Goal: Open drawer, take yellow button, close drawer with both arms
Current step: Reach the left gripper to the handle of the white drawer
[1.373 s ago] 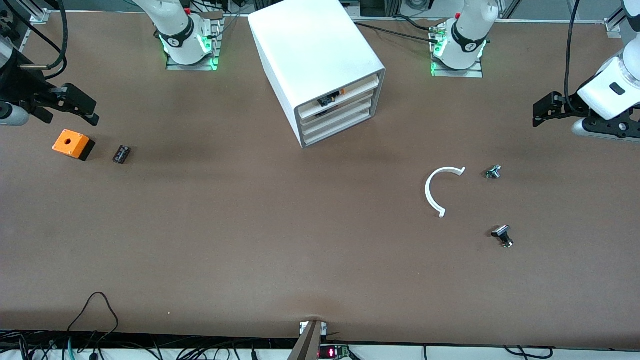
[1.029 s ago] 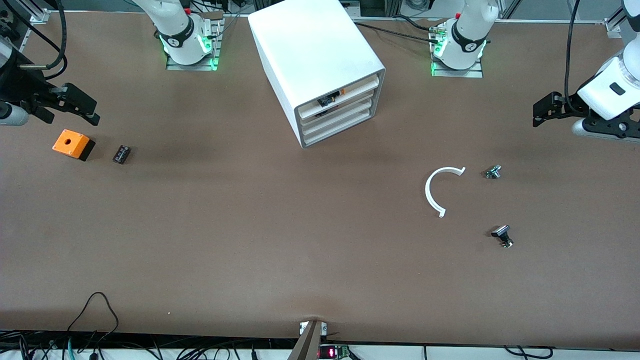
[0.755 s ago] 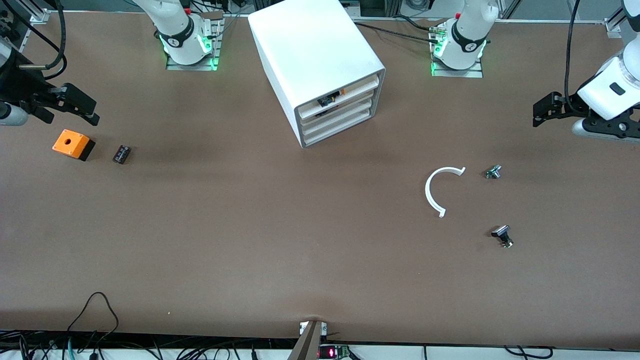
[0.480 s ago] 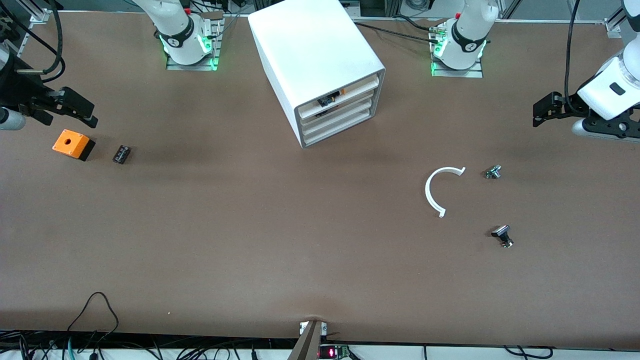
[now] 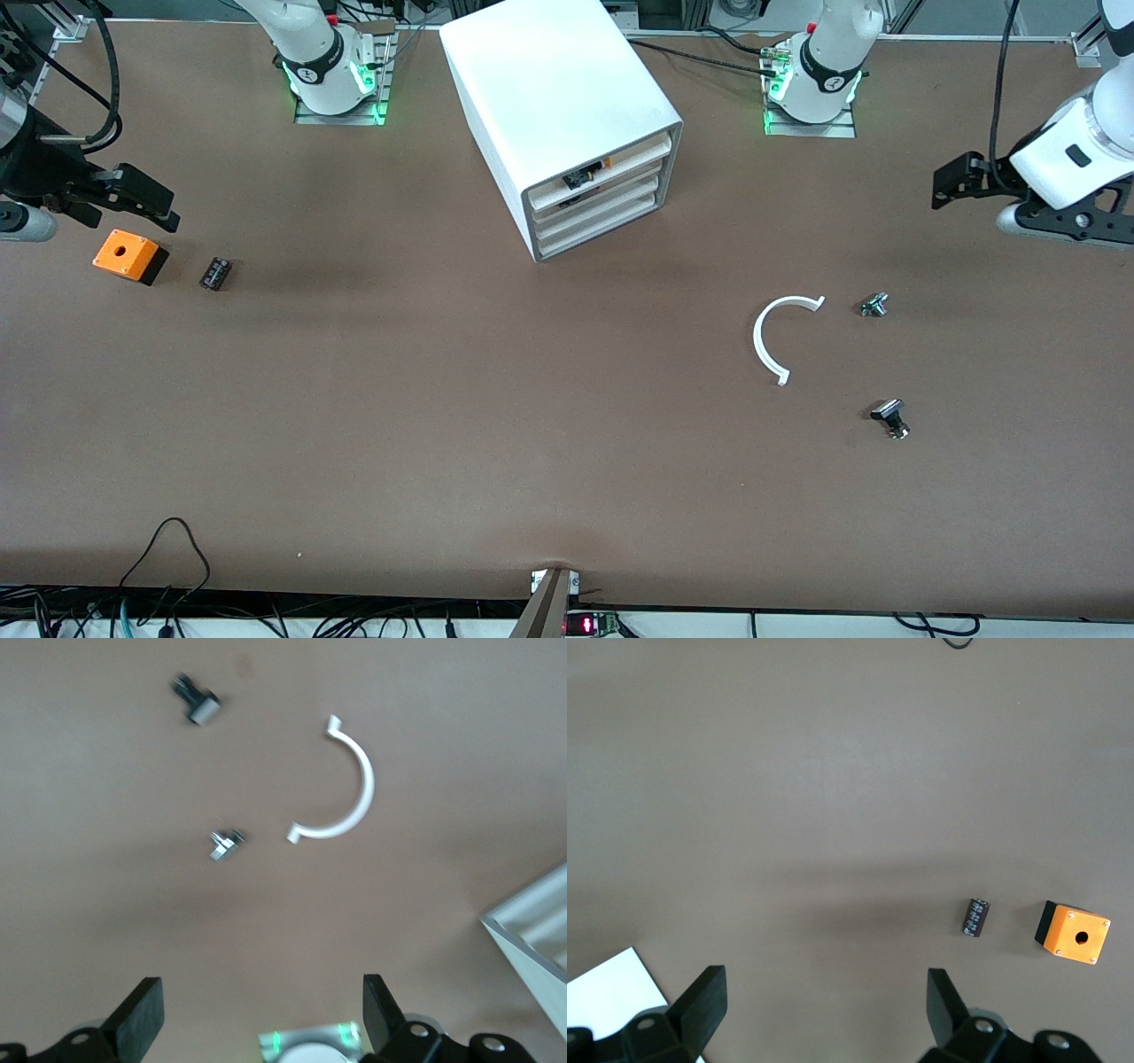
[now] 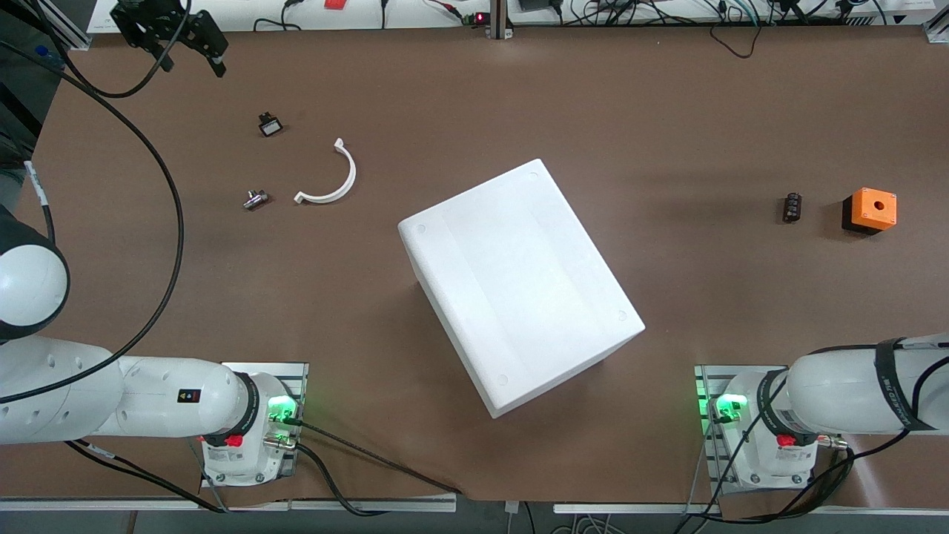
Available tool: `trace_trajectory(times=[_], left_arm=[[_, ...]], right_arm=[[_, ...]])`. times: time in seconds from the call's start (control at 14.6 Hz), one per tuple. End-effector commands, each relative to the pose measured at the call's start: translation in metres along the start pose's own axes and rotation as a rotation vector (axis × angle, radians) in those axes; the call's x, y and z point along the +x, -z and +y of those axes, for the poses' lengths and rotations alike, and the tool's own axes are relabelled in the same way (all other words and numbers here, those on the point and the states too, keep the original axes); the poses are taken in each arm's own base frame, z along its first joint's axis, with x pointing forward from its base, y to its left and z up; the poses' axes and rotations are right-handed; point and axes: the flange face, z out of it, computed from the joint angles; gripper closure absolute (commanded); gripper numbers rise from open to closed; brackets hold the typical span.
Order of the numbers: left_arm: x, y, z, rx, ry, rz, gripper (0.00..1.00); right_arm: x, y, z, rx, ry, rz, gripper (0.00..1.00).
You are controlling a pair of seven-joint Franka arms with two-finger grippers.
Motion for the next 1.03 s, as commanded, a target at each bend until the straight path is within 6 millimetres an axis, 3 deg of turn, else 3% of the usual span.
trace_trajectory(times=[0.0, 0.14, 0.55, 0.96], left_arm=[[0.016, 0.002, 0.014, -0.081, -0.050, -0.107, 0.01], [0.016, -0.005, 0.025, -0.164, -0.074, -0.160, 0.01], [0.036, -0.059, 0.054, -0.493, -0.187, -0.298, 0.01], [0.056, -0.144, 0.078, -0.845, -0.286, -0.218, 0.01]], right_arm=[[-0.001, -0.008, 0.000, 0.018, 0.015, -0.041, 0.00], [-0.003, -0.010, 0.001, 0.014, 0.012, -0.062, 0.00], [-0.005, -0.017, -0.003, 0.009, 0.005, -0.102, 0.00], [-0.005, -0.018, -0.003, 0.010, 0.021, -0.103, 0.00]])
